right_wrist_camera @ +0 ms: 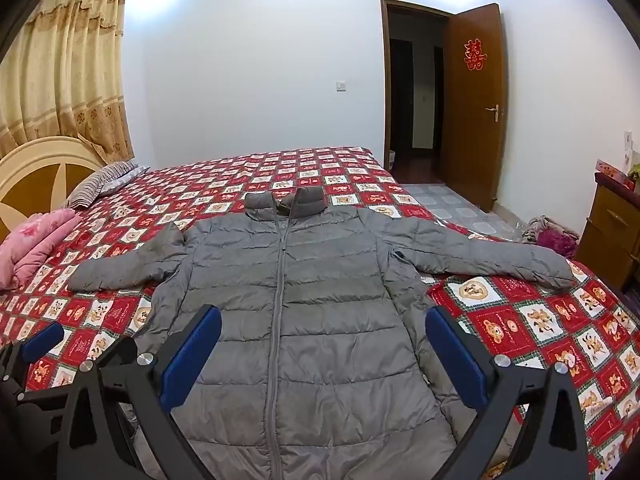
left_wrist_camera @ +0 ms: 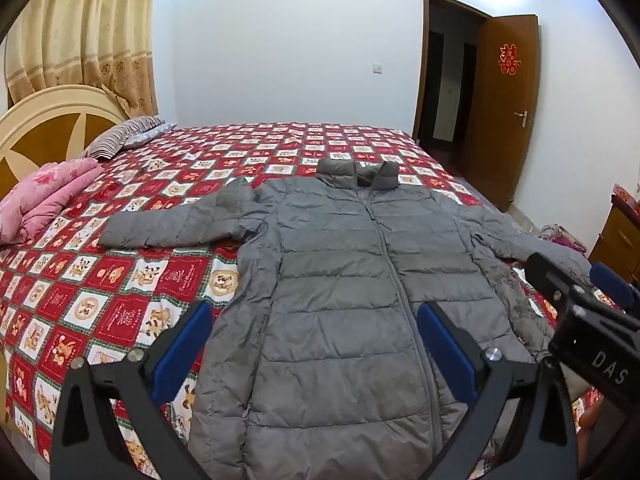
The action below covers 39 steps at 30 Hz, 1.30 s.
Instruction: Fold large clothes
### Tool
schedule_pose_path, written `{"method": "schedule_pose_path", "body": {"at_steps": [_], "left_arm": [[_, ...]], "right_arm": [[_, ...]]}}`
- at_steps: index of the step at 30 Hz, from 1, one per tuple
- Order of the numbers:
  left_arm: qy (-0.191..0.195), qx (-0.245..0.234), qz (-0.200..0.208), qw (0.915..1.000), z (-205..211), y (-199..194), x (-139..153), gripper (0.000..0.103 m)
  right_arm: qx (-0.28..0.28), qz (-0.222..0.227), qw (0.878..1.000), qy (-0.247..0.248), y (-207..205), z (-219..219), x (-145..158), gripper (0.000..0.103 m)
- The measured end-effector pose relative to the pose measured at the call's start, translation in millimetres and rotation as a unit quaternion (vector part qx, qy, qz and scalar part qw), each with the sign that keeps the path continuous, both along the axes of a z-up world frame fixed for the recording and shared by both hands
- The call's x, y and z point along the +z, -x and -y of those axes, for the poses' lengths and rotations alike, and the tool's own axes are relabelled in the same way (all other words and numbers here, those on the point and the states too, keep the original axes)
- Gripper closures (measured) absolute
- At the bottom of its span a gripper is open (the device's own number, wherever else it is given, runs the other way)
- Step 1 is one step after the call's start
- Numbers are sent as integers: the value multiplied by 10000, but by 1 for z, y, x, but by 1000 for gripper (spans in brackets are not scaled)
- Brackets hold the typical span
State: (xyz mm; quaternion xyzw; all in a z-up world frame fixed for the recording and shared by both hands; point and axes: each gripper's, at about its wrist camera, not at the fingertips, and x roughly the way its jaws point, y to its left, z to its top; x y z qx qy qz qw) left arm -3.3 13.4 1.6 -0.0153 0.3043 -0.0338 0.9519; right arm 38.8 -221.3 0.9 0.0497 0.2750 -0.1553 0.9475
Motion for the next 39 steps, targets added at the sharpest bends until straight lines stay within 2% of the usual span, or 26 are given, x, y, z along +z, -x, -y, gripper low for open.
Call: {"method": "schedule_pose_path", "body": {"at_steps": [39], "left_arm": [[-9,-30,61,10000,7,4,2,0]], "right_arm": [[-246,26,9996,-109,10,9,2,1]]}}
